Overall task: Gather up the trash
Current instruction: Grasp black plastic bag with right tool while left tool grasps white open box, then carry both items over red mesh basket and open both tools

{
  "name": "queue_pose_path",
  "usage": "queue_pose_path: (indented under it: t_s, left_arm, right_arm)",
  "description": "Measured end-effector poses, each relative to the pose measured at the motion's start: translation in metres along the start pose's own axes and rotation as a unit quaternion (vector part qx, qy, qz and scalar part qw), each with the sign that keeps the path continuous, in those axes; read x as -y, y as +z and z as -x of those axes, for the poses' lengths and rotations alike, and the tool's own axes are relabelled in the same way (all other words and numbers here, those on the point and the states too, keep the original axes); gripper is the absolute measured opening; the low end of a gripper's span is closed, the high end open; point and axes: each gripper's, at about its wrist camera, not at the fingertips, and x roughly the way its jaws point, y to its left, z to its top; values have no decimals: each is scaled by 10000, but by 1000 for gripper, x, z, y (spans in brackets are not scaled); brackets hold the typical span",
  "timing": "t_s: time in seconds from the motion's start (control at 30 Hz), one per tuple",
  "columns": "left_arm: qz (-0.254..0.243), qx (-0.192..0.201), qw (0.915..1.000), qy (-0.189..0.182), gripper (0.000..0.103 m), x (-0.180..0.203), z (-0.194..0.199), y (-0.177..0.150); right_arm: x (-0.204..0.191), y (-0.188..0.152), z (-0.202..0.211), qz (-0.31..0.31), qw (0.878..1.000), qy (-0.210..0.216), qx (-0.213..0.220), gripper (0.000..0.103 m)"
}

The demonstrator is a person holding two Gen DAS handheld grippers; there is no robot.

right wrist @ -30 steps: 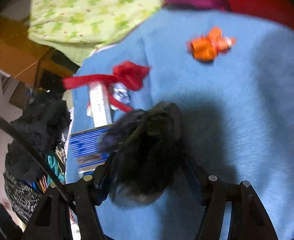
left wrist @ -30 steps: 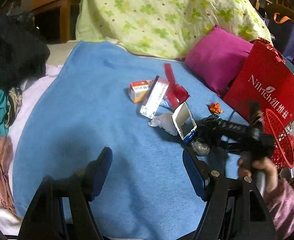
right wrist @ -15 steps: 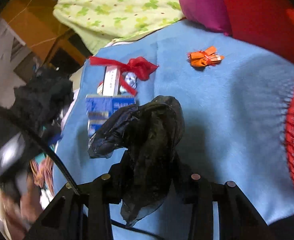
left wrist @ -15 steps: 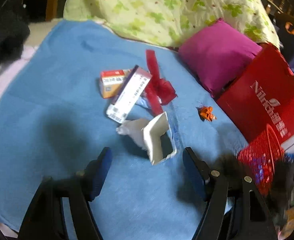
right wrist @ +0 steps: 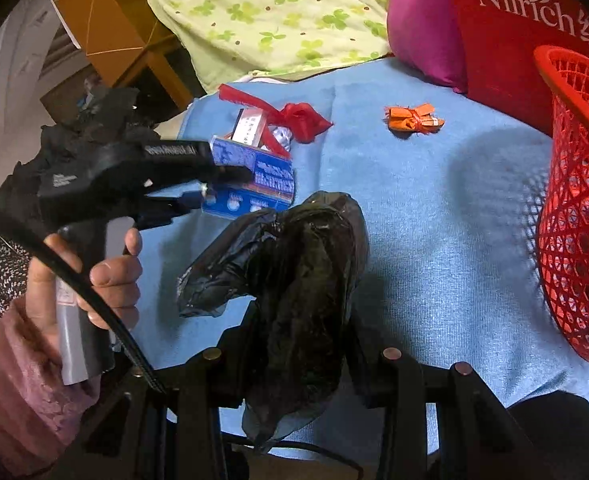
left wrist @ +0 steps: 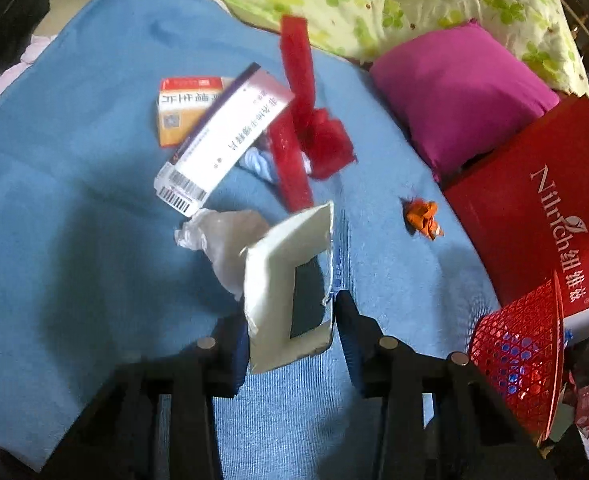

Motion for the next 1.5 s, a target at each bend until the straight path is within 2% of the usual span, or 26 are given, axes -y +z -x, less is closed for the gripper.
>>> queue_pose_path:
  t_s: [0.17, 0.27, 0.43, 0.5, 0.6, 0.8, 1.03, 1.5]
  left_arm:
    - [-175, 243, 9995, -71, 40, 3, 24, -13]
    - [-329, 489, 9982, 68, 40, 0, 53, -24]
    - [-587, 926, 9907, 803, 40, -16, 109, -39]
    - [-665, 1159, 9831, 1253, 40, -22, 134, -43]
    - [-714, 1418, 9750, 1552, 40, -24, 160, -50]
    - [-922, 1645, 9716, 1429, 40, -10, 192, -61]
    - [-1275, 1861, 9670, 1182, 40, 27, 213, -73]
    - [-2129, 2215, 9397, 1501, 41, 103, 222, -95]
  right_arm:
    - [-2, 3, 14, 34, 9998, -96, 198, 41]
    - [-5, 6, 29, 87, 9991, -144, 402, 41]
    - [-14, 16, 63, 161, 9958, -119, 888, 41]
    - [-18, 19, 77, 185, 9936, -132, 1102, 41]
    - [-23, 22, 95, 201, 9910, -132, 1313, 41]
    - [-32, 25, 127, 258, 9851, -244, 1686, 41]
    - [-29, 24, 161, 278, 9766, -463, 2080, 41]
    - [-2, 23, 186, -83, 9713, -326, 2357, 42]
